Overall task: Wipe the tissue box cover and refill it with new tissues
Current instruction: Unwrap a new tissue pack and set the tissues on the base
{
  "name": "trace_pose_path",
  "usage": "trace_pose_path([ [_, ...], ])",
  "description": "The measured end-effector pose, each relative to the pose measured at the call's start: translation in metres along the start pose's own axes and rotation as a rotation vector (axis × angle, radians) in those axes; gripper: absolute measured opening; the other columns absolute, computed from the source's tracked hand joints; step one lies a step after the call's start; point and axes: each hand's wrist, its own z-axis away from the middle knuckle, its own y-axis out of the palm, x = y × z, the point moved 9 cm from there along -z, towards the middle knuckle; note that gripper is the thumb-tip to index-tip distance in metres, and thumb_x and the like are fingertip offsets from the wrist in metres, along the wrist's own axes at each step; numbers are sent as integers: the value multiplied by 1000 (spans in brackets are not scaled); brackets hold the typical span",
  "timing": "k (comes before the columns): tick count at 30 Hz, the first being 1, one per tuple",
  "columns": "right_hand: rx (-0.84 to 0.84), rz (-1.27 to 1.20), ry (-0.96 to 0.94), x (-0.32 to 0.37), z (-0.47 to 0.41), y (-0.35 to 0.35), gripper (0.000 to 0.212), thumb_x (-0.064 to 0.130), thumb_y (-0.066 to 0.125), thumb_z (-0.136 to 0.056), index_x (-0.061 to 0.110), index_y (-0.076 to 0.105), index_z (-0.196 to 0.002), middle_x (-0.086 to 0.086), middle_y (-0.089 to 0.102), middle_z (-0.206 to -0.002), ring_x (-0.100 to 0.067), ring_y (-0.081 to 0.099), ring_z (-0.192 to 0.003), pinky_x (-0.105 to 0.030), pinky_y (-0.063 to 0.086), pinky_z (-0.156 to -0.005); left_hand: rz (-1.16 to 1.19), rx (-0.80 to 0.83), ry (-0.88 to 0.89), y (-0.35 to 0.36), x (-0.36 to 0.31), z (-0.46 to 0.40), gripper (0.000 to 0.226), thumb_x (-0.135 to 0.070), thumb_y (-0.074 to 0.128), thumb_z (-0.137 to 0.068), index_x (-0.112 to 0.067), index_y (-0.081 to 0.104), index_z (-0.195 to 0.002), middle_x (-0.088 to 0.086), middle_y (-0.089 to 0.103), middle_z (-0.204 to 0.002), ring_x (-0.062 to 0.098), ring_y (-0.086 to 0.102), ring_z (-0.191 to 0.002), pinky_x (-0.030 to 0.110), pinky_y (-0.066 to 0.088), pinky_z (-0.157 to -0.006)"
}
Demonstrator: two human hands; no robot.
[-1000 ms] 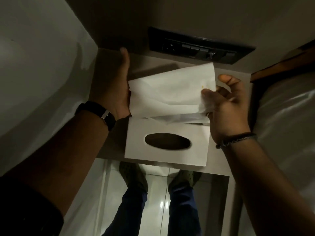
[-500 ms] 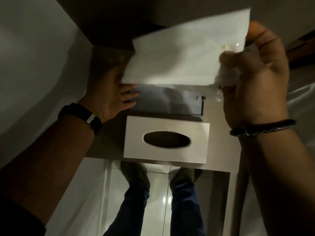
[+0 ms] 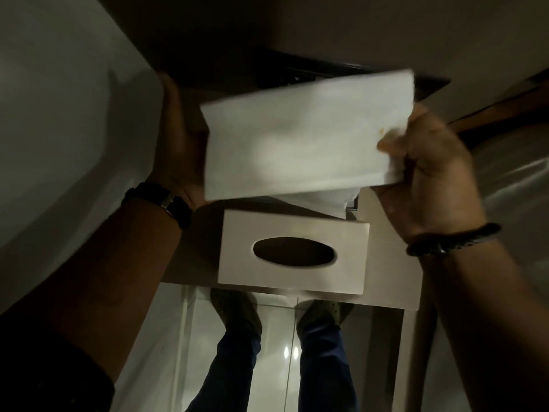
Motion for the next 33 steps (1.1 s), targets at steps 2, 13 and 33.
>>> trace_pose_path([
  [2, -2, 114, 85, -22, -8, -21, 47, -10, 35, -84, -2, 50, -128, -22, 57, -130, -39, 54, -122, -55, 44, -100, -240, -188, 119, -12, -13, 3, 94, -79, 2, -85, -17, 30, -150, 21, 34, -153, 46, 34, -137, 66, 28, -109],
  [13, -430, 210, 184, -100, -39, -85, 39, -2, 49, -91, 7, 53, -128, -10, 61, -102, -16, 56, -73, -27, 48, -56, -657, -710, 38, -56, 5, -13, 50, -64, 45, -89, -24, 70, -108, 7, 72, -108, 31, 68, -101, 47, 56, -83],
  [33, -255, 1289, -172, -94, -53, -74, 57, 18, 56, -93, 14, 35, -146, -18, 40, -141, -35, 46, -125, -48, 45, -103, -2600, -346, -71, -55, 19, -54, 121, -64, 74, -67, -18, 2, -153, 16, -2, -162, 39, -3, -148, 56, 6, -117],
])
